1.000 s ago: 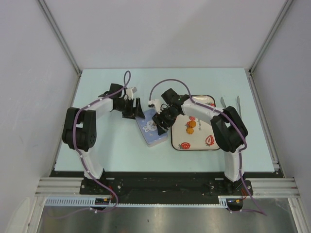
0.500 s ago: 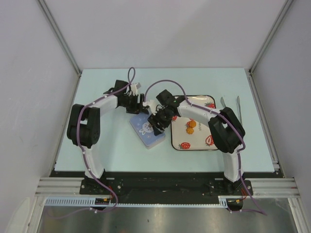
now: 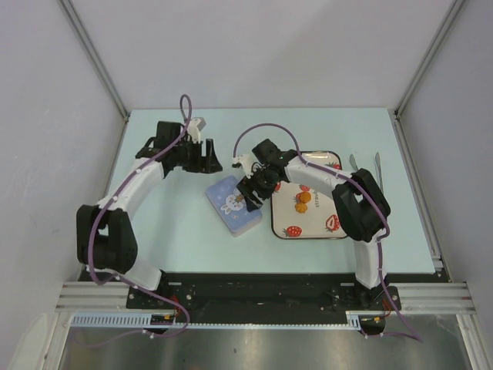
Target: Pack the cookies
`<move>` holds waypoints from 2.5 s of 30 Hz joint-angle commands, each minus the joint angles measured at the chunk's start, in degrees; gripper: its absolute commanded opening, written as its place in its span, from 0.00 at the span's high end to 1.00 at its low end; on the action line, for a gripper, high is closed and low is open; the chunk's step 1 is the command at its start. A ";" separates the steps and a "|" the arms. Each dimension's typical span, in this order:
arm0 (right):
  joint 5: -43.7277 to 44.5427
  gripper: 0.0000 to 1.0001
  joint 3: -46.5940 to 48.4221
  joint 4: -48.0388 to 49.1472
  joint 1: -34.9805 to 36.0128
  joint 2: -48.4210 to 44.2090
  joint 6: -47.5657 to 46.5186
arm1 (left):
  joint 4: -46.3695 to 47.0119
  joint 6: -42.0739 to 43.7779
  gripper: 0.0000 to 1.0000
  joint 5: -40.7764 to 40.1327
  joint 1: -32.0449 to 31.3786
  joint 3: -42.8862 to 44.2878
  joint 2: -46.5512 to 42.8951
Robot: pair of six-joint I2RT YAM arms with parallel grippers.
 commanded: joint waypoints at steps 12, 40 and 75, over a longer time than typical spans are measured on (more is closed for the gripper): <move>-6.13 0.18 -0.54 -5.81 -1.18 -3.34 -6.26 | -4.08 4.81 0.22 1.36 0.31 -13.63 -4.66; -4.30 0.18 -1.77 -6.70 4.44 -3.25 -8.73 | 7.52 -4.24 0.23 5.32 -3.12 -5.65 13.18; 24.88 0.00 -6.25 11.47 -15.85 -29.42 2.78 | 7.70 2.43 0.00 -12.42 -0.84 1.65 -6.41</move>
